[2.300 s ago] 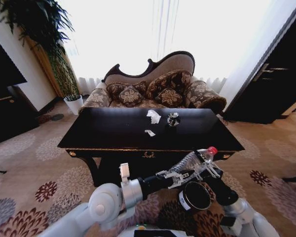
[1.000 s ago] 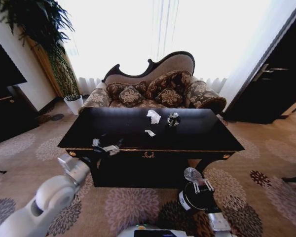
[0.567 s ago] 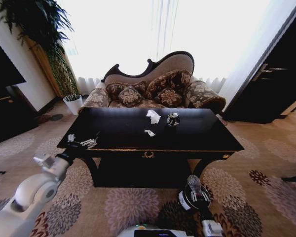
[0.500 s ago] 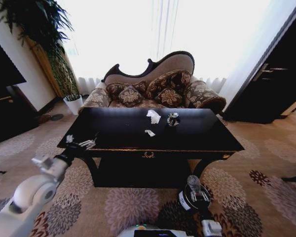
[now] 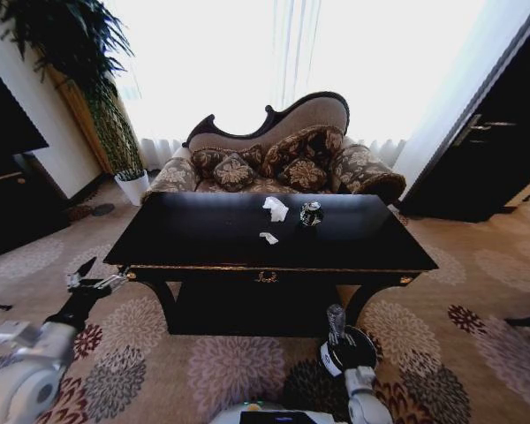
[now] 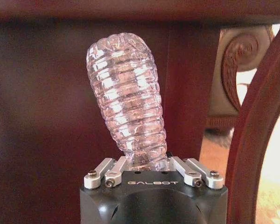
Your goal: Move to the front of the table and place the trash on the table into the trash bin.
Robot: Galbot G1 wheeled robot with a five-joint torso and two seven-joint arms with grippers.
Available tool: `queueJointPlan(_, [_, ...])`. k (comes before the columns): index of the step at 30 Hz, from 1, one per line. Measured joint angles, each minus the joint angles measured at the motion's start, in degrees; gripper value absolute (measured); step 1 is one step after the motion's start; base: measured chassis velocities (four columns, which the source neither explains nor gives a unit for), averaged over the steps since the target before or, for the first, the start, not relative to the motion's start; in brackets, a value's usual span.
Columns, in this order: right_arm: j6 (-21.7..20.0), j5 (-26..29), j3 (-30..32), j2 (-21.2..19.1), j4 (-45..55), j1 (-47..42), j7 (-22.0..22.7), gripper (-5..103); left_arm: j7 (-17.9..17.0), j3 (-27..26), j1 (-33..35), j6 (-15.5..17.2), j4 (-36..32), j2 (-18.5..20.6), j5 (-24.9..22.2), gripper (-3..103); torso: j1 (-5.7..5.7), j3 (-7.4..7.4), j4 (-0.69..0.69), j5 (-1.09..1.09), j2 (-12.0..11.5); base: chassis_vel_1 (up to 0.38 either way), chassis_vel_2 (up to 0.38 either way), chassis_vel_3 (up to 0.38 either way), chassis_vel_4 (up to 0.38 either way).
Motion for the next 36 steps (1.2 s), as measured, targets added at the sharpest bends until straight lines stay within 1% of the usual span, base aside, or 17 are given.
queueJointPlan(3, [0.56, -0.52, -0.02, -0.37, -4.79, 2.28, -0.15, 25, 0.47, -0.85, 1.40, -0.90, -0.08, -0.83, -0.09, 100, 0.00, 0.00, 0.00, -0.01, 0.00, 0.000, 0.000, 0.000, 0.000])
queueJointPlan(5, [2.35, -2.12, 1.42, -0.74, -11.11, 6.00, -1.06, 25, 0.78, -1.49, 2.60, -1.74, -0.08, -1.42, -0.17, 100, 0.00, 0.00, -0.02, 0.02, 0.00, 0.000, 0.000, 0.000, 0.000])
queueJointPlan(7, [2.94, -2.38, 2.06, -0.96, -13.01, 7.38, -1.42, 25, 0.81, -1.66, 2.86, -1.92, -0.08, -1.58, -0.30, 100, 0.00, 0.00, 0.00, -0.02, 0.00, 0.000, 0.000, 0.000, 0.000])
queueJointPlan(8, [3.27, -2.38, 2.41, -1.15, -14.40, 8.50, -1.77, 25, 0.81, -1.77, 3.00, -1.92, -0.26, -1.71, -0.53, 100, 0.00, 0.00, 0.01, -0.04, 0.00, 0.000, 0.000, 0.000, 0.000])
queueJointPlan(10, [3.76, -2.31, 2.80, -1.46, -16.92, 10.41, -2.56, 25, 0.76, -2.09, 3.01, -1.82, -1.22, -1.82, -1.09, 100, 0.01, 0.00, -0.01, 0.01, 0.00, 0.000, 0.000, 0.000, 0.000])
queueJointPlan(12, [4.12, -2.33, 3.18, -1.68, -18.58, 11.61, -3.05, 25, 0.71, -2.29, 2.98, -1.61, -1.72, -1.85, -1.39, 100, 0.00, 0.00, -0.02, 0.02, 0.00, 0.000, 0.000, 0.000, 0.000])
queueJointPlan(14, [5.17, -2.77, 4.35, -2.29, -23.14, 14.42, -3.79, 25, 0.49, -2.77, 3.05, -1.18, -2.53, -1.85, -2.04, 100, 0.00, 0.00, 0.00, -0.02, 0.00, 0.000, 0.000, 0.000, 0.000])
queueJointPlan(16, [6.04, -3.29, 5.41, -2.83, -26.97, 16.36, -4.31, 25, 0.43, -3.19, 3.45, -0.97, -2.95, -1.80, -2.42, 100, 0.01, 0.00, 0.00, 0.02, 0.00, 0.000, 0.000, 0.000, 0.000])
queueJointPlan(18, [6.38, -3.37, 5.77, -3.09, -28.28, 16.97, -4.49, 25, 0.41, -3.34, 3.62, -0.95, -3.05, -1.76, -2.47, 100, 0.01, 0.00, 0.00, 0.02, 0.00, 0.000, 0.000, 0.000, 0.000])
queueJointPlan(20, [7.61, -3.43, 6.73, -4.24, -32.72, 18.61, -5.05, 25, 0.39, -3.55, 4.04, -0.91, -3.36, -1.70, -2.49, 100, 0.01, 0.00, 0.00, -0.02, 0.00, 0.000, 0.000, 0.000, 0.000])
queueJointPlan(22, [8.54, -3.43, 7.30, -5.18, -36.12, 19.46, -5.40, 25, 0.37, -3.55, 4.08, -0.79, -3.56, -1.68, -2.49, 100, 0.00, 0.00, 0.00, 0.00, 0.00, 0.000, 0.000, 0.000, 0.000])
queueJointPlan(25, [8.98, -3.18, 7.70, -6.01, -38.34, 19.76, -5.62, 25, 0.34, -3.43, 3.87, -0.52, -3.70, -1.60, -2.47, 100, 0.00, 0.00, -0.01, -0.02, 0.00, 0.000, 0.000, 0.000, 0.000])
queueJointPlan(29, [9.01, -2.63, 7.91, -6.39, -39.76, 19.79, -5.94, 25, 0.29, -3.10, 3.48, -0.17, -3.86, -1.39, -2.45, 100, 0.00, 0.00, -0.02, 0.00, 0.00, 0.000, 0.000, 0.000, 0.000])
queueJointPlan(31, [9.01, -2.54, 8.03, -6.38, -39.92, 19.82, -6.03, 23, 0.27, -3.00, 3.38, -0.07, -3.96, -1.34, -2.44, 100, 0.01, 0.00, -0.02, 0.00, 0.00, 0.000, 0.000, 0.000, 0.000])
queueJointPlan(34, [8.78, -2.43, 8.15, -5.98, -39.81, 19.77, -6.10, 39, 0.23, -2.83, 3.31, 0.05, -4.37, -1.38, -2.41, 100, 0.01, 0.00, -0.01, 0.00, 0.00, 0.000, 0.000, 0.000, 0.000])
queueJointPlan(36, [8.70, -2.43, 8.15, -5.86, -39.72, 19.72, -6.10, 39, 0.23, -2.82, 3.34, 0.05, -4.42, -1.44, -2.39, 100, 0.01, 0.00, -0.01, 0.00, 0.00, 0.000, 0.000, 0.000, 0.000])
